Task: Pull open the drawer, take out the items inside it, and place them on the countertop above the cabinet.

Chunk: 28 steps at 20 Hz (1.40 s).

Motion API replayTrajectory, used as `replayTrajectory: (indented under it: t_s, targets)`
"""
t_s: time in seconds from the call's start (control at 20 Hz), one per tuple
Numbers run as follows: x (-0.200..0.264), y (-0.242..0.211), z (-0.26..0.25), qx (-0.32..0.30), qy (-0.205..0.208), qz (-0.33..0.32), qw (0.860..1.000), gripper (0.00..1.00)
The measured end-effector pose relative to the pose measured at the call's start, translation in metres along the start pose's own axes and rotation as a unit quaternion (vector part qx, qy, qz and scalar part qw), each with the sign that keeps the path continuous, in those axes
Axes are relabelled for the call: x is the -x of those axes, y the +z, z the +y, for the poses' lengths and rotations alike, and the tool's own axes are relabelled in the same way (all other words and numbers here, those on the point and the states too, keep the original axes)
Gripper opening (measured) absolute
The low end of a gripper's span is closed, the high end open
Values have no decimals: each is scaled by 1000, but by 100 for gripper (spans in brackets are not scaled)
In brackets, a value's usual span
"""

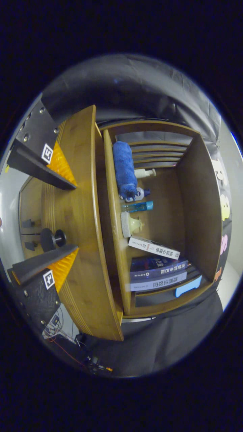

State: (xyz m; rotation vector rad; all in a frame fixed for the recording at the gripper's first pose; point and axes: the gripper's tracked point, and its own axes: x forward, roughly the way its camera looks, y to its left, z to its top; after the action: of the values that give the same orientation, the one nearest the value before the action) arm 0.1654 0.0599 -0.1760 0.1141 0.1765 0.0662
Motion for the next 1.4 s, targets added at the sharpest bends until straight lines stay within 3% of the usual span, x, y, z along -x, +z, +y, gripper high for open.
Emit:
replayTrajectory:
  t_s: [0.35,0.8,1.05,1.2,1.4]
  targets:
    - [-48,0,5,8,-4,23,1000,99]
    - [-78,-5,4,23,-9,49,999,99]
    - [-72,-3,-2,9,-26,73,997,99]
    - [-60,22,-5,-22,-39,62,997,100]
    - [-31,62,-11,-13,-40,48,998,100]
